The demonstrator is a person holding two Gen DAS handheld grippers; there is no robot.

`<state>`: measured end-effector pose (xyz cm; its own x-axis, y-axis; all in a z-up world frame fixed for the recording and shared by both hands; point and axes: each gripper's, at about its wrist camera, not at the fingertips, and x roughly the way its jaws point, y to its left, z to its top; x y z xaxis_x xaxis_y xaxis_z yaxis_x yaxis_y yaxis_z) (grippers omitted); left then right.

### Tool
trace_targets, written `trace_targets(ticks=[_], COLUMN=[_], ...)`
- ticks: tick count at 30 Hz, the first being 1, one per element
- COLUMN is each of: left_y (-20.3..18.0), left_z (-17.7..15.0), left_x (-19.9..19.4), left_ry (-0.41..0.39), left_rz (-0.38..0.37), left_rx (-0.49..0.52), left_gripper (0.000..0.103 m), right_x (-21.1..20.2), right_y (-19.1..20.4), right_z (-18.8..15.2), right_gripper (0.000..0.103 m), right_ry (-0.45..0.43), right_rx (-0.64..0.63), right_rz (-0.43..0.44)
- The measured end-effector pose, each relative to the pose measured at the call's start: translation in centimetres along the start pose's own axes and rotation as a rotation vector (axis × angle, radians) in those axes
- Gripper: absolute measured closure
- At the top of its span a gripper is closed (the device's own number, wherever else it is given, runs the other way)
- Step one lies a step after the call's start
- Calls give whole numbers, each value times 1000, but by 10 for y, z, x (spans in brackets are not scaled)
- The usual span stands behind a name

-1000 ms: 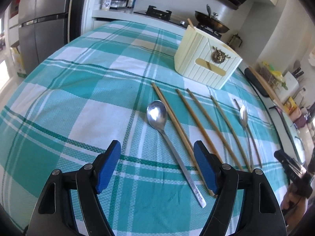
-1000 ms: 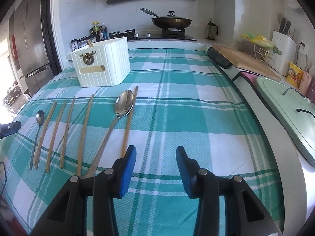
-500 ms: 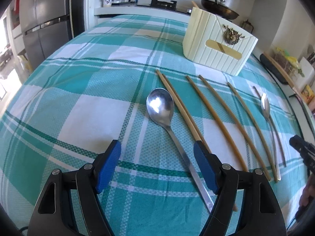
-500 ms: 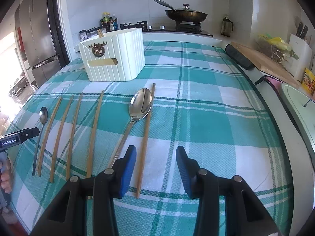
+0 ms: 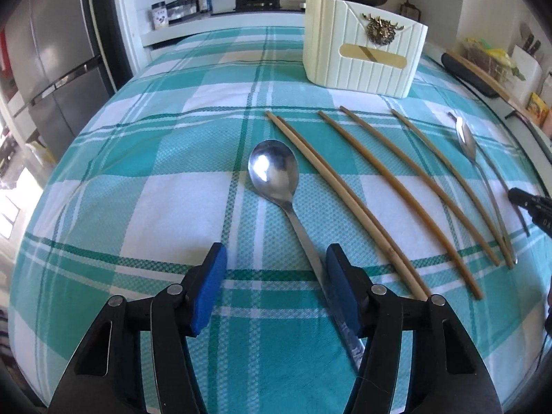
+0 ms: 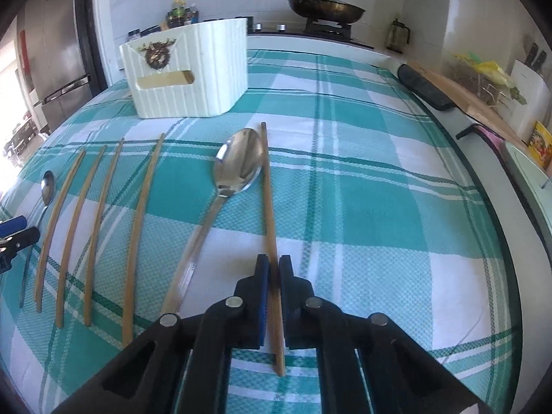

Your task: Organize utensils

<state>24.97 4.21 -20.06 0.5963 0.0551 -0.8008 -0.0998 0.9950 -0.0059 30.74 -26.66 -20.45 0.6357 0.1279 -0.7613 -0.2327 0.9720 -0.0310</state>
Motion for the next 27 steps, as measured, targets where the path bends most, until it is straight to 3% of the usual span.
trace_targets(ticks=[6,10,11,15,21,27], left_y=[29,42,43,36,28,27], left_z=[0,2,2,5,12,16], left_x=[0,3,4,9,21,26], left_ry=[2,-2,-4,-7,18,28], left_rz=[13,-13,-24,-56,-32,-28], left_rx=[-27,-58,-57,-24,39,46], left_gripper=[40,39,34,15,3,0], right_x=[-12,-13,-13,-14,-9,-2], right_y=[-40,-55,-57,-62,-65,-68], right_z=[-13,-17,-18,-18,-16,-9], right_gripper=[97,94,94,61,58,54], right_ry=[-5,10,10,10,11,9], right_rx=[101,107,112,128,128,112], right_rz=[-109,-114,-111,-107,-82,-59])
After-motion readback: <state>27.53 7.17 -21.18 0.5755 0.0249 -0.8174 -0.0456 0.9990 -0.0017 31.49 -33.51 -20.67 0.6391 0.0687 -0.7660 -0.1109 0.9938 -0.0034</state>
